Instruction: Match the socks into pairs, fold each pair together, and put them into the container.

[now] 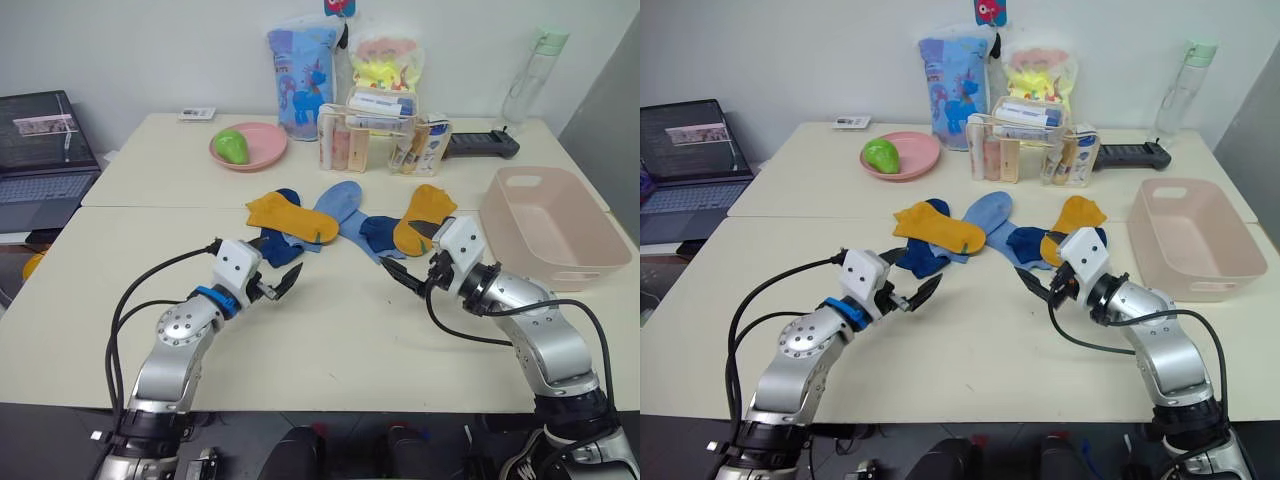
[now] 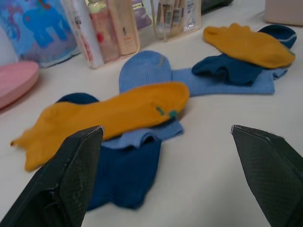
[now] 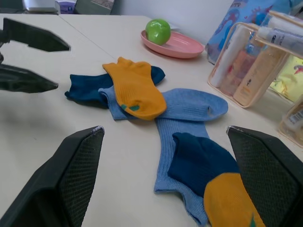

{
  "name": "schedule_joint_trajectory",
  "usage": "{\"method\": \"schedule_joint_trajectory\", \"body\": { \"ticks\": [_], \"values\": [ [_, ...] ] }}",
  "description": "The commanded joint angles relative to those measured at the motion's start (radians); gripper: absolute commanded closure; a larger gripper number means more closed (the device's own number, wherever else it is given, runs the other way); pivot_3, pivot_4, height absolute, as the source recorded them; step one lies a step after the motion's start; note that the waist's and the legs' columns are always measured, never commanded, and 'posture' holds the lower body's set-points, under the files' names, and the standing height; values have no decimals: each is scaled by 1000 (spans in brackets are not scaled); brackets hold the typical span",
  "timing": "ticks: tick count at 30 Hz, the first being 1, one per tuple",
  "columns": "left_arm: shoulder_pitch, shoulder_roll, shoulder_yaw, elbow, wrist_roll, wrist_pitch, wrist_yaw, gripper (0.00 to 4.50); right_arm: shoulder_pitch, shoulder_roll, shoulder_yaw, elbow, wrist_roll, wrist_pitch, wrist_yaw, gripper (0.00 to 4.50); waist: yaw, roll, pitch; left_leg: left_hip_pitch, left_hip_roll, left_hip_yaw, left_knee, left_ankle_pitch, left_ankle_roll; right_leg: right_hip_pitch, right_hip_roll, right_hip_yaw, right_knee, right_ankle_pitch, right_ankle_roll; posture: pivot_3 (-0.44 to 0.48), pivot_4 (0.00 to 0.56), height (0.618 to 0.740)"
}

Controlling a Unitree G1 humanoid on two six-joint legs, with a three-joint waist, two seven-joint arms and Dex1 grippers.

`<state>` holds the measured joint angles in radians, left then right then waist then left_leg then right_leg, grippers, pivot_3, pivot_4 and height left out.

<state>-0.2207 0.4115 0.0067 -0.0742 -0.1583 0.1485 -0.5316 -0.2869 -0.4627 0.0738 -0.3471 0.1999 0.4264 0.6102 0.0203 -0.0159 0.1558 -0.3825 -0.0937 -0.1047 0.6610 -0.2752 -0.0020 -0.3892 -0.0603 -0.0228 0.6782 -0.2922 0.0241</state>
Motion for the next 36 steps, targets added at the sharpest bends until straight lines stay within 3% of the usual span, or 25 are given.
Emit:
{"method": "schedule_joint_trajectory", "body": {
  "ticks": [1, 9, 10, 16, 24, 36],
  "values": [
    [-103, -30, -66, 97, 97, -32, 47, 0, 12, -27, 6, -43, -8, -4, 12, 34, 1, -1, 0, 0, 0, 0, 0, 0, 0, 0, 0, 0, 0, 0, 0, 0, 150, 740],
    [-332, -135, -138, 428, 203, -106, 131, 0, 24, -33, -7, -72, 0, 13, -2, 34, -4, -2, 1, 0, 0, 0, 1, 0, -1, 0, 0, 0, 1, 0, 1, 0, 150, 740],
    [-359, -149, -138, 473, 208, -124, 142, 184, 25, -34, -8, -76, 0, 16, -4, 5, -7, -2, 1, 0, 0, 0, 1, 0, -1, 0, 0, 0, 1, 0, 1, 0, 150, 740],
    [-441, -208, -151, 647, 230, -199, 162, 1849, 28, -42, -18, -93, -2, 27, -10, 0, -7, -2, 1, 0, 0, 0, 1, 1, -1, 0, 0, 0, 1, 0, 1, 0, 150, 740],
    [-443, -232, -125, 679, 213, -239, 162, 4460, 34, -49, -38, -104, -7, 31, -22, 0, -8, -3, 2, 0, 0, 0, 1, 1, -1, 0, 0, 0, 1, 0, 1, 0, 150, 740],
    [-418, -203, -47, 586, 144, -183, 128, 4460, 42, -37, -30, -100, -3, 20, -34, 0, -11, -3, 2, 0, 0, 0, 1, 1, -1, 0, 0, 0, 2, 0, 1, 0, 150, 740]
  ]
}}
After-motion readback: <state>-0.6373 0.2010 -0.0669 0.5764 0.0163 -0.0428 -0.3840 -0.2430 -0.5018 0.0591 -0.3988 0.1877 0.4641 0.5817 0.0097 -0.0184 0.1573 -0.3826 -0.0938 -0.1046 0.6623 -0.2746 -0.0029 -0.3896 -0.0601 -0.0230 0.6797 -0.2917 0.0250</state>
